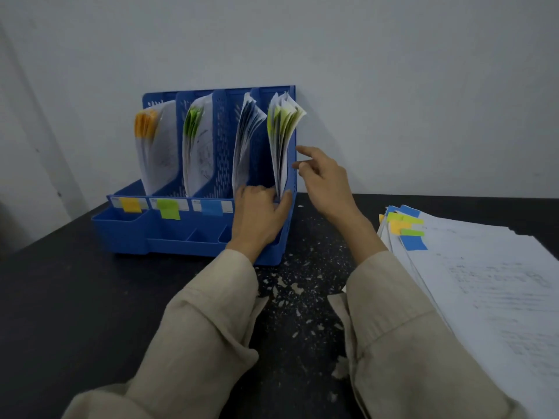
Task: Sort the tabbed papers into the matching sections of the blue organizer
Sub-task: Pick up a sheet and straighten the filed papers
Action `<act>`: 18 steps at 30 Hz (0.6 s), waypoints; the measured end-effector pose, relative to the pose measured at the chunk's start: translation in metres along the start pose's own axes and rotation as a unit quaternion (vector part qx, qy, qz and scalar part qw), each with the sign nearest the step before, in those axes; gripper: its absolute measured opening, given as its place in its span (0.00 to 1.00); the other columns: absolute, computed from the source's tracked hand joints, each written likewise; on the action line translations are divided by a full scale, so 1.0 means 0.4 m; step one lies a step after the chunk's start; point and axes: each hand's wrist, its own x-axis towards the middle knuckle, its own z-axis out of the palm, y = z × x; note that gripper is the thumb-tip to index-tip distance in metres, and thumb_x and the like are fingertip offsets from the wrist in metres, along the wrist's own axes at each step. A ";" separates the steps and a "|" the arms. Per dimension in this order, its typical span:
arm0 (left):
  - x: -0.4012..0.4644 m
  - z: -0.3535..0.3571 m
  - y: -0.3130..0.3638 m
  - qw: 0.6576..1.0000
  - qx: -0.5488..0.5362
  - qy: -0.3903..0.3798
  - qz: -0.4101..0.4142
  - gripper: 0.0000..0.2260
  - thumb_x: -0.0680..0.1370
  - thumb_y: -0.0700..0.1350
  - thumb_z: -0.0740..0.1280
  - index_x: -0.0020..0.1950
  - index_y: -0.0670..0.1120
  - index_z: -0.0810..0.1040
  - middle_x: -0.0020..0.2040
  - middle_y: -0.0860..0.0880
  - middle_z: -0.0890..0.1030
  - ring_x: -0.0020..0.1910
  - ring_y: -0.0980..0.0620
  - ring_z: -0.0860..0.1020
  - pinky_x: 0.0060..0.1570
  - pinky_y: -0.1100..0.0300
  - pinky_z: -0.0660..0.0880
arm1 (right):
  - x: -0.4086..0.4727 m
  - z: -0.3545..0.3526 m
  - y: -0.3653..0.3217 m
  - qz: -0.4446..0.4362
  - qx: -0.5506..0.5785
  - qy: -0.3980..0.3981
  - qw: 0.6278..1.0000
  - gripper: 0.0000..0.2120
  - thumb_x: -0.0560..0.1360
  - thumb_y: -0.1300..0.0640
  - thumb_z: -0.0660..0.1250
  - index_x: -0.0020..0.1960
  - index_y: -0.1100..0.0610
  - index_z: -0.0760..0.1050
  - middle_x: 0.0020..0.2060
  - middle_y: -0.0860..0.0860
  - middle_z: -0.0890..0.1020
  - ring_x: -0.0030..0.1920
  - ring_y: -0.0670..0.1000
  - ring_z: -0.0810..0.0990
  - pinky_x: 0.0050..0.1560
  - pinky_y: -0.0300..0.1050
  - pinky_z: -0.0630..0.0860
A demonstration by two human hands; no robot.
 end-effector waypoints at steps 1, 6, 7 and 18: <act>-0.004 -0.002 0.002 0.999 -0.037 0.016 -0.007 0.16 0.77 0.53 0.60 0.33 0.46 0.71 0.32 0.49 0.73 0.38 0.47 0.73 0.51 0.50 0.70 | 0.001 -0.004 0.002 0.000 -0.002 0.005 1.000 0.17 0.81 0.61 0.55 0.68 0.55 0.69 0.53 0.57 0.81 0.50 0.54 0.79 0.39 0.31 0.69; -0.011 -0.019 0.038 0.987 -0.047 0.155 -0.002 0.21 0.70 0.49 0.64 0.60 0.40 0.71 0.54 0.42 0.74 0.54 0.45 0.72 0.51 0.53 0.69 | 0.005 -0.033 0.008 0.005 -0.023 0.026 0.999 0.16 0.81 0.61 0.56 0.67 0.57 0.70 0.52 0.57 0.81 0.50 0.51 0.78 0.38 0.27 0.69; -0.011 -0.026 0.051 0.982 -0.041 0.184 0.010 0.20 0.69 0.47 0.65 0.58 0.39 0.71 0.54 0.42 0.74 0.53 0.44 0.72 0.51 0.53 0.69 | 0.004 -0.041 0.008 0.006 -0.029 0.031 0.999 0.16 0.80 0.61 0.56 0.67 0.57 0.70 0.50 0.56 0.81 0.48 0.49 0.77 0.38 0.24 0.68; -0.089 0.074 0.208 0.967 -0.128 -0.041 0.218 0.10 0.72 0.43 0.62 0.51 0.43 0.76 0.49 0.46 0.74 0.45 0.47 0.74 0.43 0.49 0.74 | -0.127 -0.275 0.073 0.131 -0.239 0.050 0.961 0.13 0.76 0.59 0.61 0.59 0.56 0.77 0.53 0.53 0.81 0.54 0.52 0.79 0.57 0.44 0.74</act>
